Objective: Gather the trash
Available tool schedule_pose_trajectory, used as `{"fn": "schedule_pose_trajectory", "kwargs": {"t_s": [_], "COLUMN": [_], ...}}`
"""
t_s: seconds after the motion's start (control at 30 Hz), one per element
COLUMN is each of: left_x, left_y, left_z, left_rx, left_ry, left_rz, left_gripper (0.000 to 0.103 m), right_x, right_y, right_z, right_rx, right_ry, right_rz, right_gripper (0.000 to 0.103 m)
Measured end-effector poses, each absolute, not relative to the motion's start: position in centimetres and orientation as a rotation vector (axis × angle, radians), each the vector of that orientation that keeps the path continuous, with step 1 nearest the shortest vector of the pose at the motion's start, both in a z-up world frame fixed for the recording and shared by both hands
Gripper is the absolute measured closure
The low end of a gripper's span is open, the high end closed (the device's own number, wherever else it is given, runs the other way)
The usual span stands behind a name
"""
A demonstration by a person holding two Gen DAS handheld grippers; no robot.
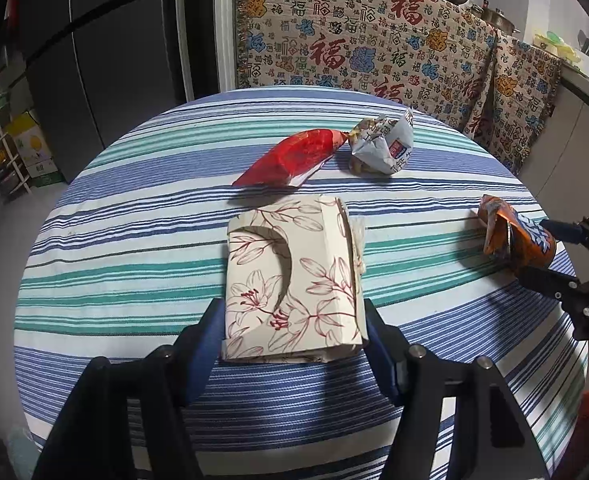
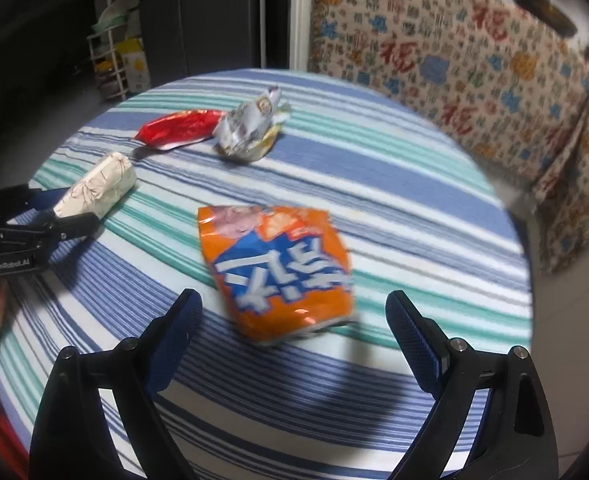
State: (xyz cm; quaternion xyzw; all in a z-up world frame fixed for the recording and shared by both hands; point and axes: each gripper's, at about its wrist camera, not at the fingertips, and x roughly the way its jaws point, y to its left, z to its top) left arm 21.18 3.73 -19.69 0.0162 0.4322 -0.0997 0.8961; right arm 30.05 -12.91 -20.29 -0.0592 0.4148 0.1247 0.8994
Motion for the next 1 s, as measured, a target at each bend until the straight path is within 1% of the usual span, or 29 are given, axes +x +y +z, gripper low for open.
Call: {"fn": "schedule_pose_trajectory", "kwargs": {"t_s": [0.03,0.07,0.1,0.23,0.33,0.57,0.83,1.0], "left_x": [21.2,21.1,21.1,20.9,20.5,19.1,18.0,17.5], "left_y": [3.7,3.7,3.7,3.7,3.2,-0.2,-6.7,-12.1], "left_z": [-19.7,-19.7,-19.7,-19.5,-18.8,-17.1,-15.0,-13.9], "left_rx": [0.033,0.032,0.033,0.015,-0.016,-0.009,0.032,0.055], "left_ry": [0.896,0.897,0.896,0.898,0.894,0.869,0.857,0.848], "left_rz": [-0.208,-0.21,-0.212,-0.23,-0.268,-0.349,-0.426,-0.49], "left_gripper": [0.037,0.037,0.037,0.037,0.038,0.038,0.038,0.038], "right_x": [30.2,30.4,30.6,30.4,29.7,27.8,25.5,23.0], "right_y": [-13.0,-13.2,-13.3,-13.6,-14.1,-16.6,-20.9,-25.1], "right_z": [-20.4,-20.4,-20.4,-20.0,-19.0,-17.0,-15.4,-14.1], "right_rx": [-0.099,-0.066,-0.045,-0.011,0.03,0.115,0.177,0.23], "right_ry": [0.864,0.87,0.874,0.882,0.851,0.799,0.764,0.718], "right_rz": [0.269,0.287,0.292,0.291,0.296,0.291,0.242,0.19], "right_gripper": [0.014,0.027,0.034,0.035,0.035,0.035,0.035,0.035]}}
